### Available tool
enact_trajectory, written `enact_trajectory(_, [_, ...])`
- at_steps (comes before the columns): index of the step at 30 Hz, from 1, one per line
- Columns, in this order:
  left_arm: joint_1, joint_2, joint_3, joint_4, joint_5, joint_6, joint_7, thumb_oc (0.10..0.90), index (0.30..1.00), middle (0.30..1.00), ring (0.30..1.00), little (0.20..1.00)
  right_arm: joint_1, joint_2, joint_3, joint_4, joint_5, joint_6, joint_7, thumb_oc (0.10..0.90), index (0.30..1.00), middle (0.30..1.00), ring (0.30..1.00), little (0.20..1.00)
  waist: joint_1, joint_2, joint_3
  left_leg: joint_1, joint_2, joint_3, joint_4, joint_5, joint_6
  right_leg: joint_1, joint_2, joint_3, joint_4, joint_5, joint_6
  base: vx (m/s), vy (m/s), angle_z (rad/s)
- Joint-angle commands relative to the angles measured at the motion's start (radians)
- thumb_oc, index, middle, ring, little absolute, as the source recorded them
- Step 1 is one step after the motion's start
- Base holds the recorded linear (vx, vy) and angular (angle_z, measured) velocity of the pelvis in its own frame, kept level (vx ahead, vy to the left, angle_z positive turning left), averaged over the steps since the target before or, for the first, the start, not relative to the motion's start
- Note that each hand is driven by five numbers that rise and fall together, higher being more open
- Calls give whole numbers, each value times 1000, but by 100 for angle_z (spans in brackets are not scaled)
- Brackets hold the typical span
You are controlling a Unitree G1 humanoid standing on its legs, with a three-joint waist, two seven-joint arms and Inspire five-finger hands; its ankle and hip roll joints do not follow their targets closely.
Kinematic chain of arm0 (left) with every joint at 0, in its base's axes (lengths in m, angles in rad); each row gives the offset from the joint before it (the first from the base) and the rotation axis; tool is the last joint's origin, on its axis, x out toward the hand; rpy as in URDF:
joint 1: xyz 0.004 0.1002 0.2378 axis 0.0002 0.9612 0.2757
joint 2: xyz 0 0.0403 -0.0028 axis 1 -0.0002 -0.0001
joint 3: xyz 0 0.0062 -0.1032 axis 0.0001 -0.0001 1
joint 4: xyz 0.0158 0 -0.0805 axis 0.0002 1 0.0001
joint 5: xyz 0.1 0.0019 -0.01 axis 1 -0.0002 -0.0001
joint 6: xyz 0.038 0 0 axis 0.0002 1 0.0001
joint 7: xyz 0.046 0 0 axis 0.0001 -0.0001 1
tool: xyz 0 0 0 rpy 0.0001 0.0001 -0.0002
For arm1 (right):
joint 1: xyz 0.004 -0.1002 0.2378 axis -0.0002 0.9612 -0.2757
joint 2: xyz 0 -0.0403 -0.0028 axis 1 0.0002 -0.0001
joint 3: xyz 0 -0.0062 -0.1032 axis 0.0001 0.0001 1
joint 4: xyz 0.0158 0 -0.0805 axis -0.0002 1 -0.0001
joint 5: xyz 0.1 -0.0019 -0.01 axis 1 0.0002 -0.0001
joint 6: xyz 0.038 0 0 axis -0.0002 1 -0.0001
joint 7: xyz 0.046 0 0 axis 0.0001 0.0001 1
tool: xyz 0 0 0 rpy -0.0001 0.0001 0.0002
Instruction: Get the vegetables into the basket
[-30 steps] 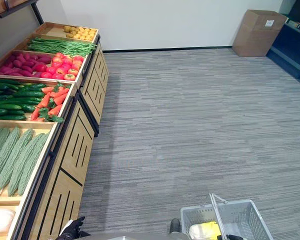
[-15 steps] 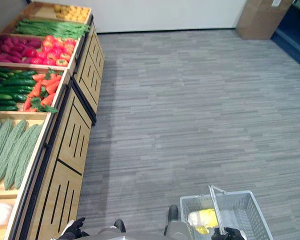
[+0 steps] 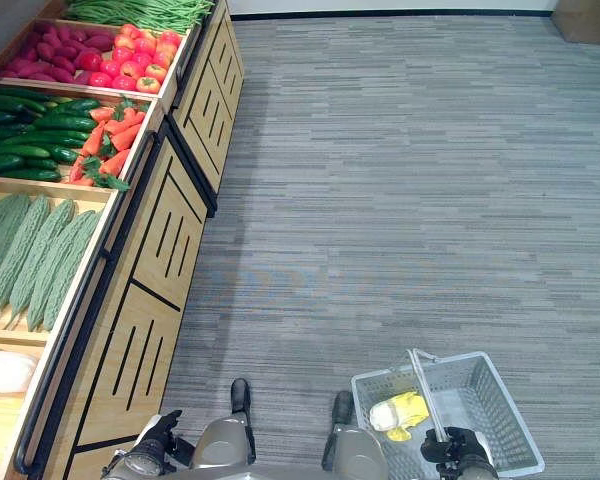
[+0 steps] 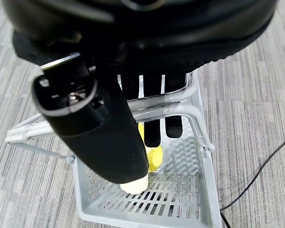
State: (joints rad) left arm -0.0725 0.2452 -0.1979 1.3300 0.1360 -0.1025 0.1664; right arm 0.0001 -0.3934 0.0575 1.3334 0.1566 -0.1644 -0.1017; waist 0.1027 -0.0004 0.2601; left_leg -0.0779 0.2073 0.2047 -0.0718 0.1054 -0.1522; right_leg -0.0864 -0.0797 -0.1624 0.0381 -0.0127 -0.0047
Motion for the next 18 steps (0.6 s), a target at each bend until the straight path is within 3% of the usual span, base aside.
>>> enact_trajectory(1, [26,13,1,-22,-7,-9,0,900,1000,1000,1000,1000,31,-49,22,-59,-3,-44,-6,400,300,300,300,300,15,-6,-20,-41,14,11,27,85,26,127,-52,43,163,-150,119,160,264,-55])
enact_trajectory(2, [19,22,7,-19,-9,-11,2,900,1000,1000,1000,1000,31,-38,24,-59,-10,-43,-5,400,300,300,300,300,18,-22,-21,-49,-26,38,49,57,49,129,-91,65,162,-133,140,161,266,-50])
enact_trajectory(5, [14,27,6,-21,-7,-13,4,900,1000,1000,1000,1000,24,-30,26,-58,-11,-37,-5,400,300,300,300,300,22,-39,-24,-50,-53,58,67,25,67,125,-122,83,147,-103,160,159,273,-44])
enact_trajectory(6, [8,32,3,-31,-15,-17,3,900,1000,1000,1000,1000,13,-25,36,-61,-17,-34,-3,400,300,300,300,300,28,-52,-25,-51,-74,76,75,6,79,112,-142,98,132,-54,178,97,170,-36])
enact_trajectory(7, [8,32,3,-31,-15,-17,3,900,1000,1000,1000,1000,13,-25,36,-61,-17,-34,-3,400,300,300,300,300,29,-52,-26,-52,-75,77,75,5,80,111,-142,99,131,-53,178,95,182,-12])
enact_trajectory(10, [-3,34,-4,-40,-20,-19,2,900,1000,1000,1000,1000,-8,-20,42,-62,-19,-30,-4,400,300,300,300,300,37,-69,-29,-47,-112,91,74,-27,104,95,-172,115,130,27,201,117,227,-29])
enact_trajectory(11, [-13,38,-13,-46,-19,-17,0,900,1000,1000,1000,1000,-28,-14,52,-73,-15,-28,-5,400,300,300,300,300,39,-66,-22,-20,-144,100,61,-55,133,39,-187,129,230,115,206,111,268,-28])
enact_trajectory(12, [-14,38,-13,-46,-19,-17,0,900,1000,1000,1000,1000,-28,-14,52,-73,-15,-28,-5,400,300,300,300,300,41,-67,-22,-20,-145,102,60,-54,134,37,-187,132,232,114,207,135,365,-20])
enact_trajectory(13, [-10,41,-12,-50,-17,-14,-2,900,1000,1000,1000,1000,-39,-13,55,-82,-14,-29,-6,400,300,300,300,300,39,-53,-8,16,-161,102,45,-68,155,4,-188,129,349,159,204,126,279,-19])
enact_trajectory(14, [-13,45,-14,-46,-8,-9,-5,900,1000,1000,1000,1000,-47,-8,62,-86,-13,-30,-4,400,300,300,300,300,34,-34,-2,48,-166,103,36,-83,164,-36,-173,129,419,170,195,173,325,-15])
enact_trajectory(16, [-15,53,-14,-48,-3,-10,-3,900,1000,1000,1000,1000,-50,-6,68,-91,-12,-32,-1,400,300,300,300,300,22,-19,8,81,-174,101,28,-93,166,-94,-147,125,436,149,181,130,149,-4])
enact_trajectory(18, [-15,53,-14,-48,-3,-10,-3,900,1000,1000,1000,1000,-50,-6,68,-91,-12,-32,-1,400,300,300,300,300,21,-20,10,83,-175,101,27,-94,166,-93,-149,125,440,145,181,85,27,20])
